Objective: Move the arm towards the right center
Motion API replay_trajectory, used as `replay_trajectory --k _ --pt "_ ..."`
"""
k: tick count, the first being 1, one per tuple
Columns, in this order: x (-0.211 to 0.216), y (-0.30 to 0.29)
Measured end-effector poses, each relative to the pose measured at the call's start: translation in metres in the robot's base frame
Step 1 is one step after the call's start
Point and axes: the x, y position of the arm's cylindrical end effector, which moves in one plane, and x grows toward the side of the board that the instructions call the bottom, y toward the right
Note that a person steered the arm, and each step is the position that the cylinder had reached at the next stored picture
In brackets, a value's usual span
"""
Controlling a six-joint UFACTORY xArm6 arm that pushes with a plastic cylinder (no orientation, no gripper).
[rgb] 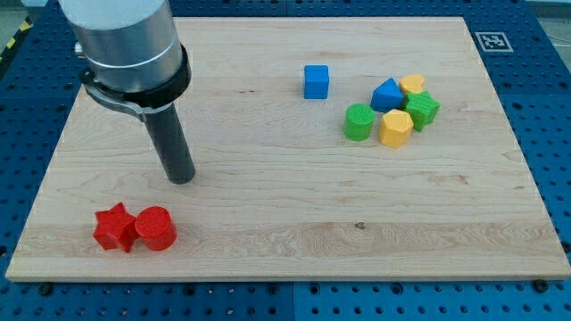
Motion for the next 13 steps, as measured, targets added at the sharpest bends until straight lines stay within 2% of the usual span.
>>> replay_trajectory --k 2,4,5,6,7,8,9,10,11,12,13 --pt "-0.085 -0.009" --pt "-0.088 -0.009" --pt "-0.109 -0.002" --pt "-0.149 0.009" --pt "-0.198 0.033" --pt "-0.227 0.062" --pt "-0.236 0.099" --pt "-0.248 0.201" --pt "-0.238 0.31" --pt "-0.182 0.399" --pt "-0.103 0.429"
